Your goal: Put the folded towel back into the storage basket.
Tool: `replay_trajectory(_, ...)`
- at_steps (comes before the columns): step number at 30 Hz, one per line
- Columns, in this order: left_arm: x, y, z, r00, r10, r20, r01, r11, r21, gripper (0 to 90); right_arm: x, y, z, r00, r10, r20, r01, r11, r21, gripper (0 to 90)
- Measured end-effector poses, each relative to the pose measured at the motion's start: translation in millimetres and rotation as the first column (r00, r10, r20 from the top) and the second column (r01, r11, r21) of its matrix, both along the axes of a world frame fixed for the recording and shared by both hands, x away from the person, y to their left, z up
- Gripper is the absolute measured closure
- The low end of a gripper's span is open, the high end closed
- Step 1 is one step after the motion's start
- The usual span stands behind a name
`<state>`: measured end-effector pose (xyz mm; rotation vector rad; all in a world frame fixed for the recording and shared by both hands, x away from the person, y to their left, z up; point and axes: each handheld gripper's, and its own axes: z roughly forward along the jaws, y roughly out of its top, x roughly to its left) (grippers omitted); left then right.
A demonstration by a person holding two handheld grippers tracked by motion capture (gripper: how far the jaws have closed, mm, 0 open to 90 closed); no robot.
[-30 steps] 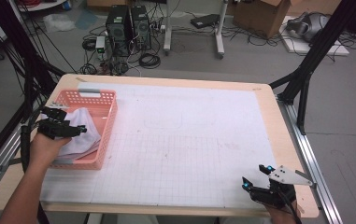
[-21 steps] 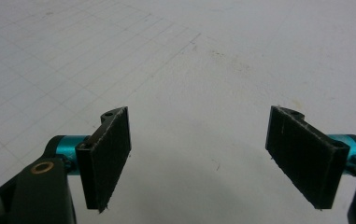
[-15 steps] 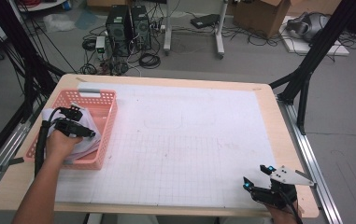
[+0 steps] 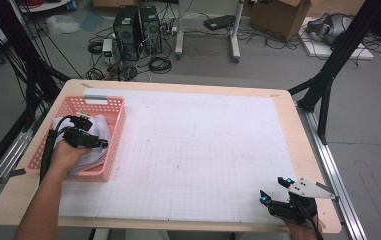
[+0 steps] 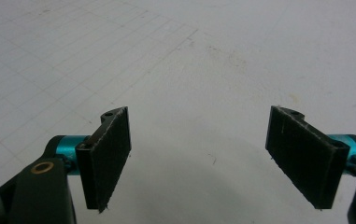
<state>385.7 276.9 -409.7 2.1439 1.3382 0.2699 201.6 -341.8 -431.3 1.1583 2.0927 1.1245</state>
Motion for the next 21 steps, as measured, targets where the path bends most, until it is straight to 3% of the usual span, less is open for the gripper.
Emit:
replay_trajectory(2,-1.3,0.5,0.3,0.9993,-0.035,0.009,0.035,0.9992,-0.021,56.6,0.7,1.0,-0.8,1.0000,0.006,-0.001,-0.006,1.000,-0.005,21.4)
replay_trajectory(4,-2.6,0.9,3.4,0.9991,-0.027,0.032,0.028,0.9991,-0.031,54.2,1.1,2.2,-1.0,1.0000,0.008,-0.003,-0.008,1.000,-0.006,21.3)
replay_trajectory(6,-5.2,3.8,10.0,0.9959,0.033,0.084,-0.028,0.9978,-0.059,47.4,0.8,2.7,-0.3,1.0000,0.008,-0.005,-0.008,1.000,-0.004,21.3)
replay_trajectory(7,-5.2,3.8,10.0,0.9959,0.033,0.084,-0.028,0.9978,-0.059,46.1,0.8,2.7,-0.3,1.0000,0.008,-0.005,-0.008,1.000,-0.004,21.3)
replay_trajectory(8,-8.6,9.2,17.4,0.9874,0.085,0.134,-0.073,0.9935,-0.087,46.1,0.5,1.7,-0.1,1.0000,0.005,-0.001,-0.005,1.000,-0.004,21.3)
replay_trajectory(9,-9.9,10.8,19.9,0.9806,0.134,0.143,-0.124,0.9892,-0.077,46.5,0.5,1.4,-0.4,1.0000,0.003,-0.002,-0.003,1.000,-0.001,21.3)
replay_trajectory(11,-8.9,13.5,19.5,0.9763,0.171,0.132,-0.164,0.9843,-0.065,45.6,0.4,1.0,-0.8,1.0000,0.002,-0.007,-0.002,1.000,-0.004,21.3)
replay_trajectory(14,-0.9,11.1,10.3,0.9818,0.180,0.059,-0.178,0.9829,-0.049,40.2,0.7,2.8,-0.9,1.0000,0.006,-0.005,-0.006,1.000,-0.005,21.4)
replay_trajectory(16,3.8,5.9,3.5,0.9810,0.190,0.037,-0.189,0.9814,-0.033,38.2,0.9,3.0,-0.9,0.9999,0.010,0.000,-0.010,1.000,-0.008,21.4)
replay_trajectory(19,6.3,0.3,-2.1,0.9827,0.179,0.050,-0.179,0.9837,0.013,38.3,0.2,1.1,-1.4,1.0000,0.003,-0.006,-0.004,1.000,-0.005,21.3)
replay_trajectory(21,6.1,-0.6,-2.0,0.9866,0.150,0.064,-0.154,0.9866,0.053,46.2,-0.4,-0.6,-1.8,1.0000,-0.001,-0.010,0.001,1.000,-0.001,21.3)
